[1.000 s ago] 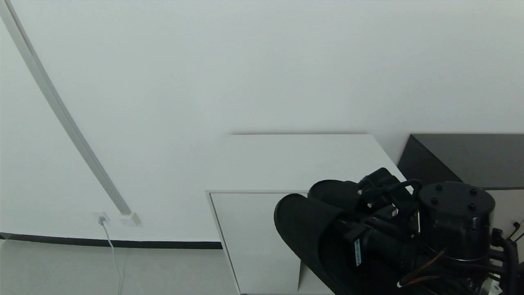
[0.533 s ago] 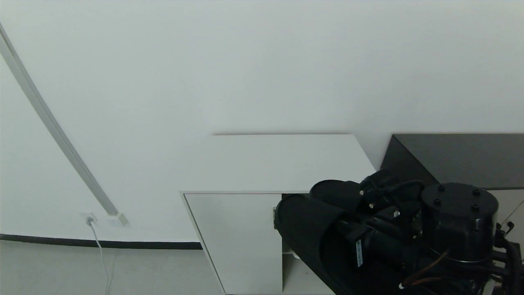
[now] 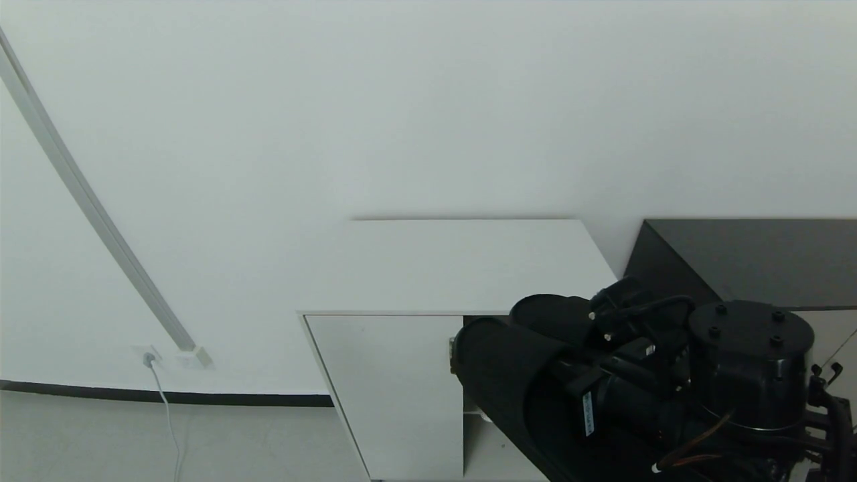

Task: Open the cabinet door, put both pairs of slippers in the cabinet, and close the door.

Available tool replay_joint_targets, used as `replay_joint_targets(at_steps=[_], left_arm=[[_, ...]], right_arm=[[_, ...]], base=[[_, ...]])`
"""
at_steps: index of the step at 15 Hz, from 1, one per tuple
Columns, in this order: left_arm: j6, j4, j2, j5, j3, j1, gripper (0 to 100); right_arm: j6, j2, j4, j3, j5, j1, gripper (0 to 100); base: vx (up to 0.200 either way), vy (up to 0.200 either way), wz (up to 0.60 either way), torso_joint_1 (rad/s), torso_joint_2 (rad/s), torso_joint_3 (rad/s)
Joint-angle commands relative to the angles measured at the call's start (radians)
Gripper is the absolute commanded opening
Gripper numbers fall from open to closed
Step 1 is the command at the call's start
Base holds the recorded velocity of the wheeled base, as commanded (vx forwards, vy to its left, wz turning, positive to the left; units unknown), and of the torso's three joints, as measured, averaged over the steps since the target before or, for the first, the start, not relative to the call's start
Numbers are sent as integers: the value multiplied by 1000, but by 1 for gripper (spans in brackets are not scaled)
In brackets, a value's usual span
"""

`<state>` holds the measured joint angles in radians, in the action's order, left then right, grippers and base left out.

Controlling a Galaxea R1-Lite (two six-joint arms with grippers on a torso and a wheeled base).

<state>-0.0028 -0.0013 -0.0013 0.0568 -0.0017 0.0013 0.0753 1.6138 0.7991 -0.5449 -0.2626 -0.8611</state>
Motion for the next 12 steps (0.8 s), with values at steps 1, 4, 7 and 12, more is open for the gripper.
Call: replay_joint_targets(at_steps=[1, 4, 7, 12], left_arm=[[0, 0, 1, 0, 0, 0, 0], [0, 0, 1, 0, 0, 0, 0], [0, 0, 1, 0, 0, 0, 0], [0, 0, 1, 0, 0, 0, 0]], right_arm=[[0, 1, 0, 0, -1, -1, 0], [1, 3, 0, 3, -12, -1, 0], [1, 6, 0, 6, -12, 1, 0], [-2, 9, -1, 11, -14, 1, 0]], base=[[0, 0, 0, 0, 0, 0], [-67, 0, 0, 1, 1, 1], [-200, 0, 0, 7, 6, 1], [-160, 0, 0, -4, -1, 0]])
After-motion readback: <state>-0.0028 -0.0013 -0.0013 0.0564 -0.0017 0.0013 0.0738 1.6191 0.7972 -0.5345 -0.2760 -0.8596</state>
